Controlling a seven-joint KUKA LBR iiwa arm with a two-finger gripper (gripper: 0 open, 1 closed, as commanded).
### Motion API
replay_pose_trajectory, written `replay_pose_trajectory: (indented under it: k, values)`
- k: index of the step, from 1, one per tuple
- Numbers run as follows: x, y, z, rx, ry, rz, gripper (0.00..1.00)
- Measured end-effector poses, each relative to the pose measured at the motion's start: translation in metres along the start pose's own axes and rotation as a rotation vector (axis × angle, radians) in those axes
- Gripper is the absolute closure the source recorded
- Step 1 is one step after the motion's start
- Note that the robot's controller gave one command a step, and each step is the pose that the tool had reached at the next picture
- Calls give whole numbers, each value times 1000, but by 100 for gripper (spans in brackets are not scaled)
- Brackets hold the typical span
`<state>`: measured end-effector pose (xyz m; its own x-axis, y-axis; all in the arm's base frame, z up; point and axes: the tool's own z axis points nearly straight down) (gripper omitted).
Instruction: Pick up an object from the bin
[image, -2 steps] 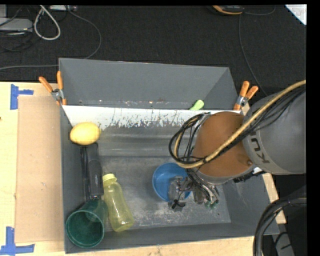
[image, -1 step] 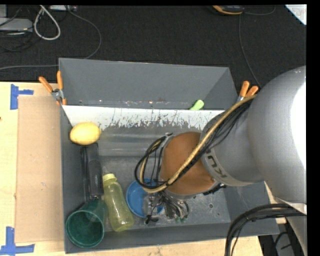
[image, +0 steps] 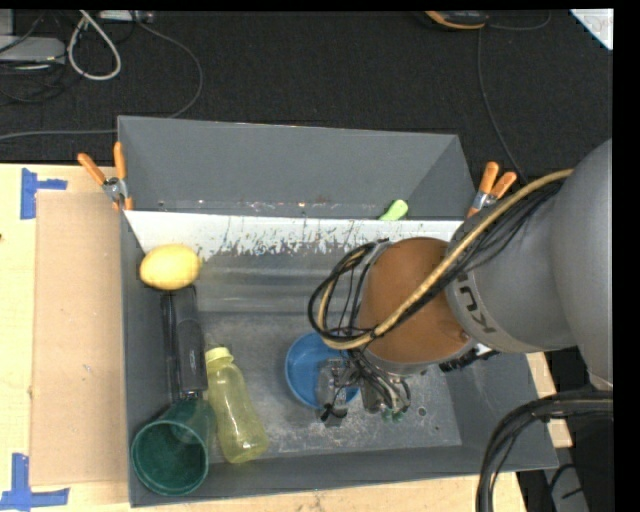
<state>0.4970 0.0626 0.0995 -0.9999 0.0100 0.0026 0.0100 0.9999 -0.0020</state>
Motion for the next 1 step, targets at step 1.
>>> replay_pose_trajectory:
  k: [1]
  values:
    - [20, 46, 31, -6, 28, -37, 100]
